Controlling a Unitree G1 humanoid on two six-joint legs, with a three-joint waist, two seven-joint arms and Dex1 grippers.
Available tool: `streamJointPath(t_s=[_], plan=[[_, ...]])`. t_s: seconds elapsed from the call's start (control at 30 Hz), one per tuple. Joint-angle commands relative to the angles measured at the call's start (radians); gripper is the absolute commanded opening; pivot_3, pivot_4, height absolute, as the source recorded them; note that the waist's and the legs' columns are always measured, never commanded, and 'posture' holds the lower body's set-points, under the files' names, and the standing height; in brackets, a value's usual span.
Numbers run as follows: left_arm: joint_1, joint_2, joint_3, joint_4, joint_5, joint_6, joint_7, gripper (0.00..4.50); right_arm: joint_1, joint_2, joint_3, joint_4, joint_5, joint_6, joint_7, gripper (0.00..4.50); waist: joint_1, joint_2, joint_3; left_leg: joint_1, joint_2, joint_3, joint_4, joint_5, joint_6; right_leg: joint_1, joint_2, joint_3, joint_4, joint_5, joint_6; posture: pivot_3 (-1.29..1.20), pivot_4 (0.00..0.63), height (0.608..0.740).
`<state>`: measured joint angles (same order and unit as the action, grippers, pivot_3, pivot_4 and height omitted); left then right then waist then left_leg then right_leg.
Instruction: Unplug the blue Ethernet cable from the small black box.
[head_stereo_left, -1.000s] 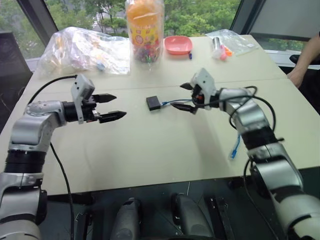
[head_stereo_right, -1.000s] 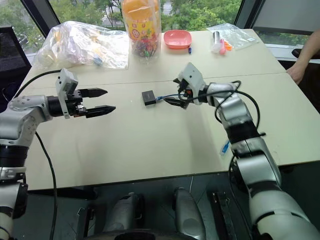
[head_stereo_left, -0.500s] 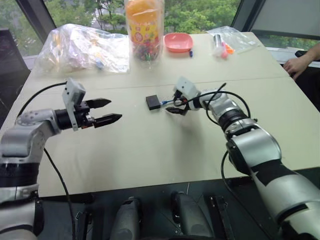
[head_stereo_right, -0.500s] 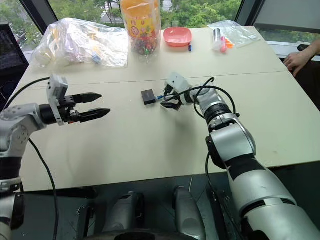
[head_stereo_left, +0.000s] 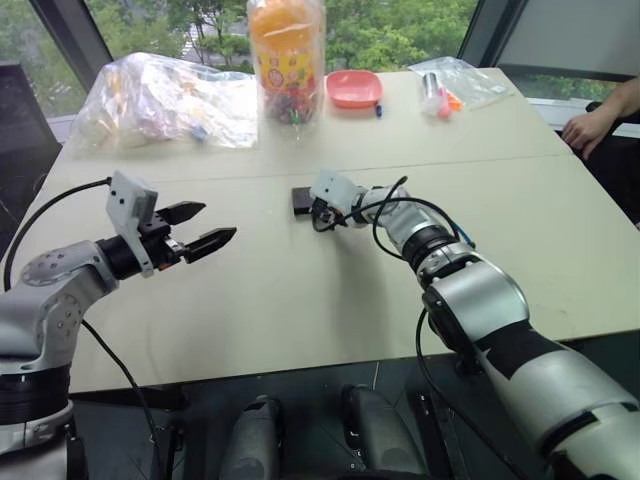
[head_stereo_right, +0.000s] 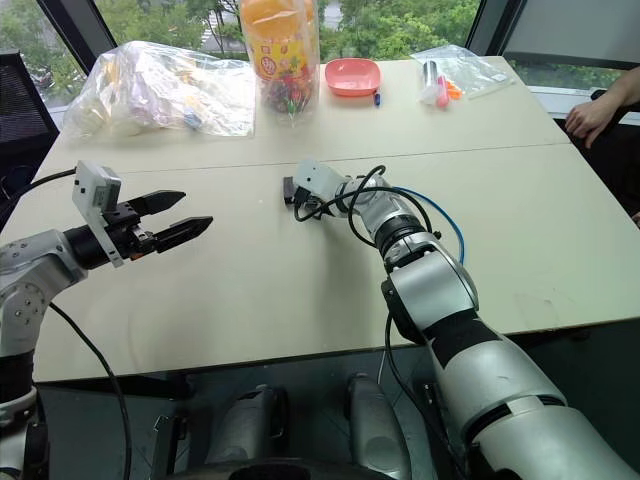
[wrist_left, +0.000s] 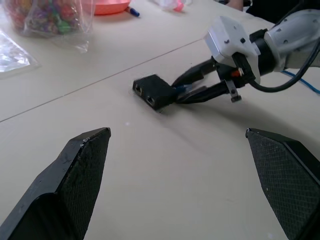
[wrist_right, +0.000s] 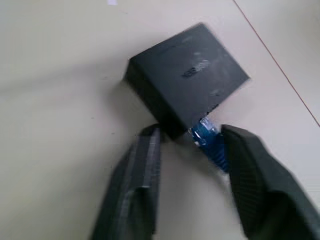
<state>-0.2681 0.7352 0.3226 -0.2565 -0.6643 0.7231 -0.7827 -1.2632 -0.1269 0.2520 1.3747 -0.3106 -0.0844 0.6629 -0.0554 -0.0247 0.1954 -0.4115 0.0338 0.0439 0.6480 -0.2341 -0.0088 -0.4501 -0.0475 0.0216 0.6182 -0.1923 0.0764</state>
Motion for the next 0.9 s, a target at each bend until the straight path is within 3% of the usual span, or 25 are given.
streamJointPath(t_s=[0.03, 0.2, 0.43, 0.6, 0.73, 0.9], plan=[[-0.009, 0.009, 0.026, -0.021, -0.008, -0.008, 0.017, 4.5, 0.018, 0.013, -0.025, 0.01, 0.01, 0.057, 0.155, 0.02, -0.001, 0.0, 0.0, 0.004, 0.0, 0.0, 0.0, 0.0, 0.0, 0.004, 0.0, 0.0, -0.001, 0.0, 0.0, 0.0, 0.15, 0.74], [-0.064, 0.0, -0.011, 0.039, 0.015, -0.038, 0.011, 4.5, -0.006, 0.027, -0.126, -0.007, 0.092, 0.144, 0.251, 0.02, -0.008, -0.001, -0.001, 0.007, 0.0, -0.001, -0.001, 0.0, 0.0, 0.008, 0.001, -0.001, -0.002, 0.0, 0.0, 0.0, 0.15, 0.74], [-0.247, -0.047, -0.049, 0.255, 0.012, -0.081, -0.038, 4.5, -0.046, -0.023, -0.068, -0.156, 0.02, -0.1, 0.076, 0.02, -0.014, 0.0, 0.0, 0.004, 0.0, -0.001, -0.001, 0.0, 0.0, 0.005, 0.001, -0.001, -0.002, 0.0, 0.001, 0.0, 0.15, 0.74], [-0.387, -0.076, -0.12, 0.458, 0.036, -0.086, -0.154, 4.5, 0.126, -0.135, 0.007, -0.47, -0.034, -0.266, 0.038, 0.02, -0.009, -0.001, -0.001, 0.003, -0.001, -0.002, -0.002, 0.0, 0.0, 0.005, 0.0, -0.001, -0.003, 0.001, 0.006, 0.0, 0.15, 0.74], [-0.581, -0.16, -0.197, 0.735, 0.121, -0.169, -0.209, 4.5, 0.292, -0.273, 0.045, -0.797, -0.179, -0.346, -0.103, 0.02, 0.013, -0.001, 0.0, 0.002, -0.001, -0.001, -0.001, -0.001, 0.0, 0.005, 0.0, -0.001, -0.003, 0.001, 0.006, 0.0, 0.15, 0.74], [-0.788, -0.265, -0.241, 1.052, 0.197, -0.274, -0.329, 4.5, 0.347, -0.363, 0.071, -0.922, -0.325, -0.38, -0.285, 0.02, 0.011, -0.001, 0.0, 0.001, -0.002, 0.001, 0.0, -0.001, 0.0, 0.005, 0.0, 0.0, -0.005, 0.0, 0.005, 0.0, 0.15, 0.74]])
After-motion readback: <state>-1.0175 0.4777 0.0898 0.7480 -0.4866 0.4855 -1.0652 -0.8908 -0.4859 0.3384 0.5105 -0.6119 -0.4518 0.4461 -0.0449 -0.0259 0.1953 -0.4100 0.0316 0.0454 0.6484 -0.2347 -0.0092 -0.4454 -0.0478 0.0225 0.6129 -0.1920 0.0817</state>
